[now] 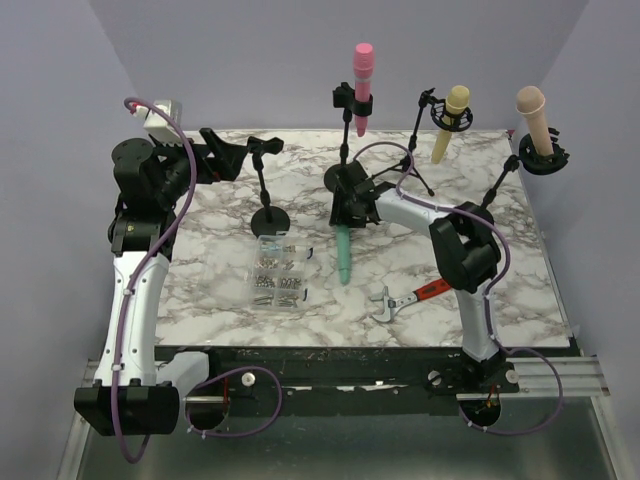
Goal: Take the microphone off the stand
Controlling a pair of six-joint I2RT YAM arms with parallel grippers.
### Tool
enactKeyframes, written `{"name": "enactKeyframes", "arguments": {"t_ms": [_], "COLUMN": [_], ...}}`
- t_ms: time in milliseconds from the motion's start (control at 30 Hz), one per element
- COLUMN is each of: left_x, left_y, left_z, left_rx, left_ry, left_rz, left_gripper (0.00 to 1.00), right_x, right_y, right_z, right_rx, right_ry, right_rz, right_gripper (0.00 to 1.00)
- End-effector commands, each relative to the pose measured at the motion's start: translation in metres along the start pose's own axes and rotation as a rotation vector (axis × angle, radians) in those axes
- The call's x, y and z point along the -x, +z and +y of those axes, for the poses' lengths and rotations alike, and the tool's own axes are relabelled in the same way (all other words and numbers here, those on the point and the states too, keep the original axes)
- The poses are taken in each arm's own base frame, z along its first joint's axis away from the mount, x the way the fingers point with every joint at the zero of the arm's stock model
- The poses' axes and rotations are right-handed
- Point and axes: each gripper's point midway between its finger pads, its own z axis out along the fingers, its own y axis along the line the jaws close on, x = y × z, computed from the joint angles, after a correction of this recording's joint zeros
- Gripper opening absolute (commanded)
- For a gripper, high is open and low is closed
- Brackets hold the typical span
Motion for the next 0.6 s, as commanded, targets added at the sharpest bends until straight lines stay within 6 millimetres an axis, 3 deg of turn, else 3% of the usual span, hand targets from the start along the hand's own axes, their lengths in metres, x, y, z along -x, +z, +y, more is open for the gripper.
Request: {"name": "enactKeyframes", "arguments": {"t_ms": [0,567], "left_x": [-0.0065,-0.0086], "left_y": [0.0051,0.0065], "left_z": [-0.0034,-0.0025], "left_rx": [-0.029,-0.036], "left_ry": [-0.023,0.000], "left_rz": [0.028,0.024], "left_gripper": [0.96,0.96], "right_x": [-0.0072,-0.0155], "right_y": [-0.0051,-0.0079], "right_z": [-0.0152,-0.0211], "right_rx": [-0.048,-0.031], "right_ry": [0.012,0.002], "right_rz": [-0.035,-0.055], "right_gripper": [0.26,0.49]}}
